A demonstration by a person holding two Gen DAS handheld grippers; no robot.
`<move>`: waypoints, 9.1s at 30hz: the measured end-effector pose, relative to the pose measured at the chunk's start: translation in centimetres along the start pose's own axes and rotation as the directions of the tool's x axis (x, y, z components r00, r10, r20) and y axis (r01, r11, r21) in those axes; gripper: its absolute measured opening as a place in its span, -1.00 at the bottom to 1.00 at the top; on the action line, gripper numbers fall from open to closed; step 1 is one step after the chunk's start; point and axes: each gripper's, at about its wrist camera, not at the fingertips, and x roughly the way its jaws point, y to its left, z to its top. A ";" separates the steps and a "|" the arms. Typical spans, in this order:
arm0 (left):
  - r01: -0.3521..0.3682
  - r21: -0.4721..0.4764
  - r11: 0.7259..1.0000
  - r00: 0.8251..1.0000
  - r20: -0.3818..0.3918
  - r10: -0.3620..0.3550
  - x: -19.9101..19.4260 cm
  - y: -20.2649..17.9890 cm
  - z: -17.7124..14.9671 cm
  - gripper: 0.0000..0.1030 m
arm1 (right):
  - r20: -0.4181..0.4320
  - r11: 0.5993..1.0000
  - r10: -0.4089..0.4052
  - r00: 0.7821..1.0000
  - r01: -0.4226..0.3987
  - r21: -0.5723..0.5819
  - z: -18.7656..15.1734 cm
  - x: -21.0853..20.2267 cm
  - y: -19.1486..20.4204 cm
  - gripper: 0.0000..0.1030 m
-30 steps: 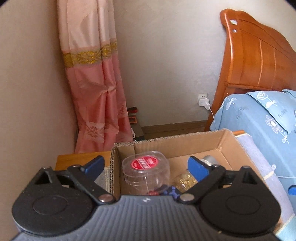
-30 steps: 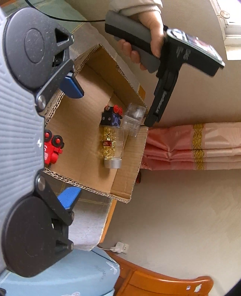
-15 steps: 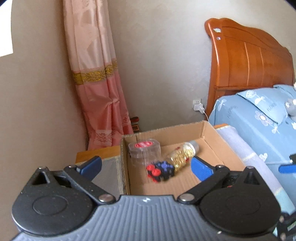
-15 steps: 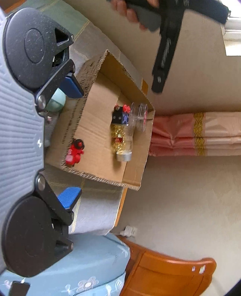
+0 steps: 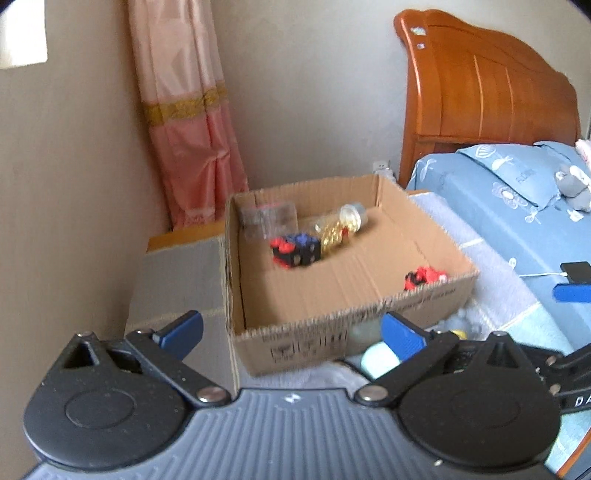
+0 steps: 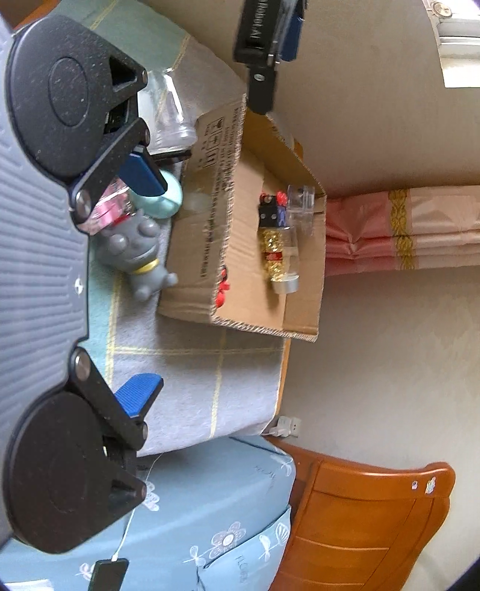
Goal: Organize rigid objects
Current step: 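Withdraw both open grippers from the box back toward the table, then move the left gripper to the clear jar while the right gripper approaches the grey toy, then close the left gripper on the clear jar while the right gripper grasps the grey toy, then carry the clear jar into the box with the left gripper while the right gripper drops the grey toy in, then move the left gripper to the white MEDICAL cotton-swab tub and close on it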
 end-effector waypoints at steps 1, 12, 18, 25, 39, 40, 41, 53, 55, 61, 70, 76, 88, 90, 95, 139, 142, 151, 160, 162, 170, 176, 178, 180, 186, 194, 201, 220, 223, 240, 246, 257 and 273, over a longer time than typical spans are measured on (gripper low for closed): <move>0.000 -0.004 1.000 1.000 -0.002 0.000 0.1 -0.1 -0.3 0.98 | 0.000 1.000 -0.022 1.000 0.022 -0.006 -0.3 -0.1 0.0 1.00; 0.017 -0.036 0.999 0.999 -0.037 -0.018 2.0 -1.2 -3.4 0.98 | 0.010 0.997 -0.068 0.998 0.067 0.023 -4.1 -0.6 0.6 1.00; -0.012 -0.095 0.995 0.999 -0.053 0.007 4.3 -0.5 -4.0 0.98 | -0.017 0.996 -0.055 0.998 0.056 0.062 -4.9 0.1 0.3 1.00; -0.015 -0.113 0.994 0.996 -0.085 0.005 5.4 -0.2 -5.0 0.98 | -0.014 0.996 -0.016 1.000 0.017 0.090 -5.1 0.1 -0.2 1.00; -0.102 -0.066 0.993 0.989 -0.113 0.094 3.1 1.9 -7.8 0.98 | 0.013 0.997 0.047 0.999 -0.046 -0.069 -3.6 1.9 -0.5 1.00; -0.106 -0.060 0.993 0.989 -0.111 0.099 2.9 1.9 -8.0 0.98 | 0.006 0.995 0.057 0.998 -0.056 -0.086 -3.4 2.3 -0.5 1.00; -0.109 -0.057 0.992 0.989 -0.110 0.102 2.7 2.0 -8.1 0.98 | 0.000 0.993 0.065 0.998 -0.065 -0.098 -3.2 2.6 -0.5 1.00; -0.109 -0.072 0.991 0.992 -0.072 0.104 1.4 2.1 -9.0 0.98 | -0.076 0.970 0.098 0.992 -0.113 -0.217 -0.8 8.3 1.5 1.00; -0.109 -0.070 0.992 0.992 -0.065 0.104 1.4 2.1 -9.0 0.98 | -0.084 0.975 0.087 0.993 -0.102 -0.196 -0.6 8.8 1.0 1.00; -0.109 -0.083 0.991 0.993 -0.063 0.104 1.6 2.2 -9.1 0.98 | -0.106 0.984 0.128 0.986 -0.139 -0.109 -0.5 9.1 -1.1 1.00; -0.096 -0.100 0.990 0.994 -0.055 0.091 1.9 2.7 -9.0 0.98 | -0.131 0.984 0.154 0.979 -0.164 -0.068 -1.3 8.3 -3.4 1.00; -0.083 -0.108 0.991 0.996 -0.050 0.078 1.9 2.8 -9.0 0.98 | -0.131 0.962 0.192 0.973 -0.213 -0.171 -1.5 8.0 -3.2 1.00; -0.065 -0.176 0.982 0.997 -0.059 0.056 2.6 3.3 -9.3 0.98 | -0.193 0.837 0.307 0.932 -0.361 -0.412 -2.6 9.5 -2.6 1.00; -0.064 -0.194 0.979 0.997 -0.062 0.053 2.9 3.4 -9.3 0.98 | -0.199 0.832 0.350 0.915 -0.401 -0.383 -2.5 9.9 -3.3 1.00; -0.075 -0.207 0.975 0.995 -0.077 0.060 3.6 3.4 -9.2 0.98 | -0.162 0.818 0.381 0.910 -0.413 -0.401 -2.9 10.0 -3.1 1.00; -0.102 -0.255 0.962 0.992 -0.095 0.080 5.9 3.6 -9.1 0.91 | -0.161 0.909 0.236 0.958 -0.276 -0.311 -3.9 7.7 -3.0 0.60; -0.104 -0.250 0.963 0.992 -0.096 0.083 6.1 3.5 -9.0 0.86 | -0.157 0.903 0.242 0.958 -0.281 -0.325 -3.8 7.9 -2.9 0.64; -0.095 -0.242 0.966 0.992 -0.102 0.072 6.1 3.7 -8.6 0.76 | -0.152 0.888 0.262 0.953 -0.300 -0.349 -3.2 8.2 -2.6 0.54; -0.057 -0.180 0.982 0.995 -0.087 0.042 4.4 3.8 -7.3 0.76 | -0.154 0.913 0.231 0.961 -0.269 -0.307 -2.6 7.9 -3.4 0.49; -0.044 -0.155 0.987 0.996 -0.078 0.032 3.6 3.7 -6.8 0.76 | -0.150 0.916 0.236 0.960 -0.271 -0.296 -2.2 7.4 -3.7 0.49; 0.001 -0.071 0.997 1.000 0.013 0.000 -1.0 2.3 -3.6 0.76 | -0.121 0.887 0.246 0.962 -0.274 -0.372 -0.3 4.3 -3.3 0.49; 0.049 -0.019 0.999 0.996 0.077 -0.048 -2.3 0.9 -0.1 0.76 | -0.083 0.874 0.267 0.960 -0.278 -0.398 2.3 2.2 -2.7 0.49; 0.062 0.001 0.998 0.994 0.092 -0.062 -1.9 0.5 1.3 0.76 | -0.062 0.873 0.272 0.960 -0.274 -0.403 3.6 1.7 -2.4 0.49; 0.054 0.011 0.999 0.994 0.095 -0.054 -1.1 0.2 2.6 0.76 | -0.039 0.878 0.277 0.960 -0.269 -0.396 4.8 1.3 -2.3 0.49; 0.071 -0.001 0.997 0.995 0.073 -0.071 2.3 -0.2 4.9 0.77 | -0.010 0.895 0.288 0.958 -0.272 -0.354 7.8 1.7 -2.1 0.49; 0.032 0.010 0.999 0.995 0.091 -0.033 3.6 -0.2 4.3 0.98 | -0.018 0.903 0.273 0.962 -0.262 -0.341 9.3 3.7 -1.6 0.49; 0.041 0.025 0.999 0.997 0.071 -0.042 2.7 0.2 2.5 0.98 | -0.030 0.917 0.256 0.966 -0.253 -0.308 10.4 6.1 -1.2 0.49; 0.041 -0.026 0.999 0.996 0.081 -0.039 0.8 2.2 0.0 0.98 | -0.006 0.954 0.139 0.990 -0.135 -0.268 12.6 11.0 1.0 1.00; 0.043 -0.034 0.998 0.996 0.080 -0.040 0.7 2.4 -0.3 0.98 | -0.006 0.952 0.132 0.991 -0.128 -0.277 12.5 10.3 1.2 1.00; 0.007 -0.067 0.998 0.999 0.050 -0.003 -1.7 2.1 -3.6 0.98 | -0.047 0.999 0.009 0.999 -0.011 -0.053 6.0 5.2 0.1 1.00; 0.000 -0.047 0.999 0.998 0.057 0.003 -1.9 1.3 -5.6 0.98 | -0.055 0.999 -0.025 0.998 0.028 0.043 1.7 4.6 -0.4 1.00; 0.016 -0.006 1.000 0.999 0.041 -0.016 -2.2 0.2 -7.8 0.98 | -0.126 0.999 -0.026 0.992 0.028 0.019 -4.4 5.3 2.8 1.00; 0.183 0.069 0.981 0.983 0.000 -0.183 -1.6 -1.4 -8.8 0.98 | -0.168 0.993 -0.082 0.982 0.095 0.076 -6.3 7.2 0.3 1.00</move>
